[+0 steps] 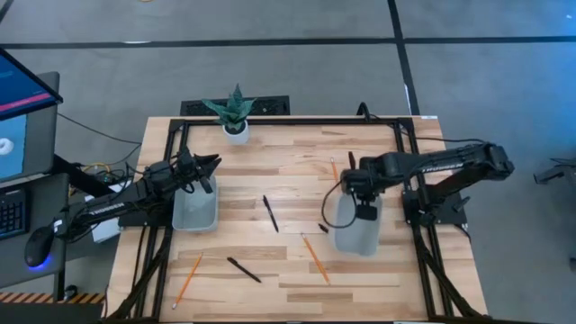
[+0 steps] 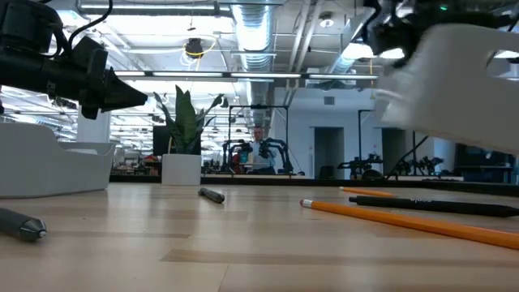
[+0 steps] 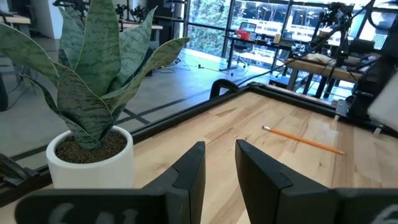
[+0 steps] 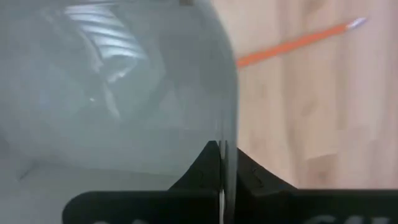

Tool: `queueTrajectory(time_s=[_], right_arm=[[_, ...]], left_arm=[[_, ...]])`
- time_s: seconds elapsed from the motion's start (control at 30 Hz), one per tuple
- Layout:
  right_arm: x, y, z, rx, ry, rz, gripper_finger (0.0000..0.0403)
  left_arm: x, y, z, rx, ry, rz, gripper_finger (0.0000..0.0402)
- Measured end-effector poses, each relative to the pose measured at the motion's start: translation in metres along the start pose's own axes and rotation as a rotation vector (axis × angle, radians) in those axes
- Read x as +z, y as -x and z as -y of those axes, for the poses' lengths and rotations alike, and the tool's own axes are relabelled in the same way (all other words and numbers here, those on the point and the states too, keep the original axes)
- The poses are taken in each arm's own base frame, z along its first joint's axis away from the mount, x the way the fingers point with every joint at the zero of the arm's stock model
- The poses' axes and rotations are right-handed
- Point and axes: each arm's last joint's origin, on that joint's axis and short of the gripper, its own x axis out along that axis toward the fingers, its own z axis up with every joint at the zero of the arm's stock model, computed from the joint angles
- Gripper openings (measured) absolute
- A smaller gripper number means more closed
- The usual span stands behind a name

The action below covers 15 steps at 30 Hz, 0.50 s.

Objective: Sort pens & pencils
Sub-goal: Move the right gray bin to the middle of the table

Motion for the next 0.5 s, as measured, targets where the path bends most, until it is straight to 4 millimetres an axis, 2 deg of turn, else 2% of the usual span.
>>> queueTrajectory(time_s=[0.2, 0.33, 0.5], right_arm=[[0.015, 0.017, 0.03, -0.082, 0.005, 0.092, 0.0026], [0.03, 0.014, 0.051, -0.119, 0.032, 0.084, 0.0022], [0.062, 0.001, 0.072, -0.147, 0.125, 0.101, 0.0021]], left_arm=[[0.0, 0.0, 0.0, 0.0, 0.0, 0.0, 0.0079], [0.0, 0.0, 0.0, 0.0, 0.0, 0.0, 0.0079], [-0.001, 0.0, 0.0, 0.001, -0.002, -0.008, 0.0079]])
